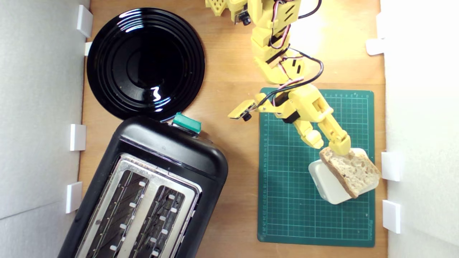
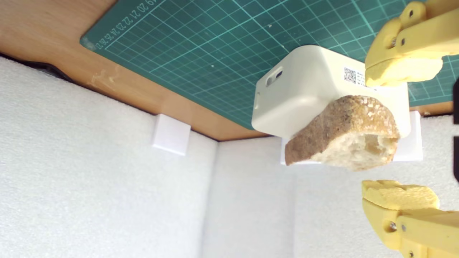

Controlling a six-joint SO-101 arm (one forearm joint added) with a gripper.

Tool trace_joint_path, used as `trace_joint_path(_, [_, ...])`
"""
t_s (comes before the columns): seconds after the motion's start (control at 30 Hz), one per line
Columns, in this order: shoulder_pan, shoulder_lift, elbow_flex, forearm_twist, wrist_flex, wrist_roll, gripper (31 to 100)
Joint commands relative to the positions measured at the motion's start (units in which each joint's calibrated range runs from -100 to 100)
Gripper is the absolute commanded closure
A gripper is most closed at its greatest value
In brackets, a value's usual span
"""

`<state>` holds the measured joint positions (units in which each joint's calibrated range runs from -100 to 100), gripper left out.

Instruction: Pick bread and place in toaster

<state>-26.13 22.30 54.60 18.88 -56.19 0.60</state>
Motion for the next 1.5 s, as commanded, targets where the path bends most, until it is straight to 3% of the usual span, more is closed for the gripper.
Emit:
trace_joint_path(0.0, [-1.8, 0.0, -3.0, -2.0, -1.3, 0.1, 41.9])
trace_joint_path(1.17, [-3.0, 6.5, -12.1, -2.4, 2.3, 1.9, 41.9])
trace_joint_path(1.27, [-3.4, 7.1, -12.7, -5.2, 2.3, 3.4, 41.9])
trace_joint_path(1.47, [-4.6, 7.2, -13.1, -6.5, 2.3, 3.8, 41.9])
